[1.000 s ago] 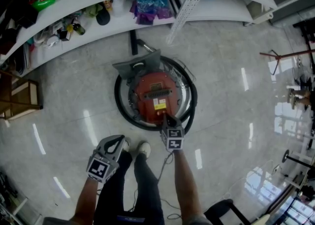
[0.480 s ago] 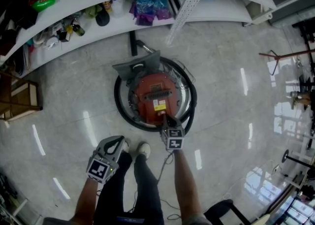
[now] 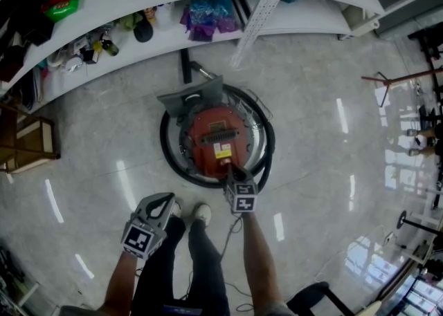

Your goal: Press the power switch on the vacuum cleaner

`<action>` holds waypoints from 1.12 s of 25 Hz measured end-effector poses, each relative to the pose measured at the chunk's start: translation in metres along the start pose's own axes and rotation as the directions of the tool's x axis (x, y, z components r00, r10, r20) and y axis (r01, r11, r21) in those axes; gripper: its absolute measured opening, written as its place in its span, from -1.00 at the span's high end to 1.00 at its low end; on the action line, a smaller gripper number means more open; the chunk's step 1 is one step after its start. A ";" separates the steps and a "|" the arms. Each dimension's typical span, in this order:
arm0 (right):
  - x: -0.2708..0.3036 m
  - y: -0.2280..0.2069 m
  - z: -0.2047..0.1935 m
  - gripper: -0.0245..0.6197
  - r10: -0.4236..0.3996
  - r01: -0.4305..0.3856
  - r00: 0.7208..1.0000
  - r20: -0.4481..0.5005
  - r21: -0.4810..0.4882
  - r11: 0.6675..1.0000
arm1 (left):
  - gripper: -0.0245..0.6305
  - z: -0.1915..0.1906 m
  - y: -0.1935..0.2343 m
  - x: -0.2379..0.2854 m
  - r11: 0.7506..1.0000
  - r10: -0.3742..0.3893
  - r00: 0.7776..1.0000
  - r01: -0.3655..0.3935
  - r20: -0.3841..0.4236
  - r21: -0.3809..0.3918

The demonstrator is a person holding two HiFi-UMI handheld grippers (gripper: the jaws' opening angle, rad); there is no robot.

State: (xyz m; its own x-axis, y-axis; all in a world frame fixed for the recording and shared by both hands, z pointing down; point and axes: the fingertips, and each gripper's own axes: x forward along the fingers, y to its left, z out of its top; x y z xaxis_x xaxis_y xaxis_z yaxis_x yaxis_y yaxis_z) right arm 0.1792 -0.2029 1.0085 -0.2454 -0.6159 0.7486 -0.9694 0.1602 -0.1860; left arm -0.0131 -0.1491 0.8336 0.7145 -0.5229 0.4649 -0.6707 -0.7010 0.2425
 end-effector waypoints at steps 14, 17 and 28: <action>-0.031 0.009 0.020 0.89 0.003 -0.003 0.999 0.032 0.017 1.000 | 0.90 0.035 -0.010 -0.013 1.000 -0.007 0.999 0.007 0.033 -0.003; -0.040 0.011 0.024 0.89 0.002 -0.003 0.999 0.040 0.020 1.000 | 0.90 0.045 -0.014 -0.019 1.000 -0.010 0.999 0.009 0.044 0.006; -0.089 0.037 0.051 0.89 0.005 -0.007 0.998 0.062 0.025 1.000 | 0.90 0.091 -0.028 -0.048 1.000 -0.012 0.998 0.011 0.066 0.025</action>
State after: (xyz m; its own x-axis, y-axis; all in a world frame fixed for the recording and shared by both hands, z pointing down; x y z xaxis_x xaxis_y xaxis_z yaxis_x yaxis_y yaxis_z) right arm 0.1650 -0.1816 0.9027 -0.2504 -0.6618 0.7067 -0.9675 0.1448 -0.2072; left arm -0.0107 -0.1487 0.7268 0.7343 -0.5453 0.4042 -0.6580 -0.7182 0.2265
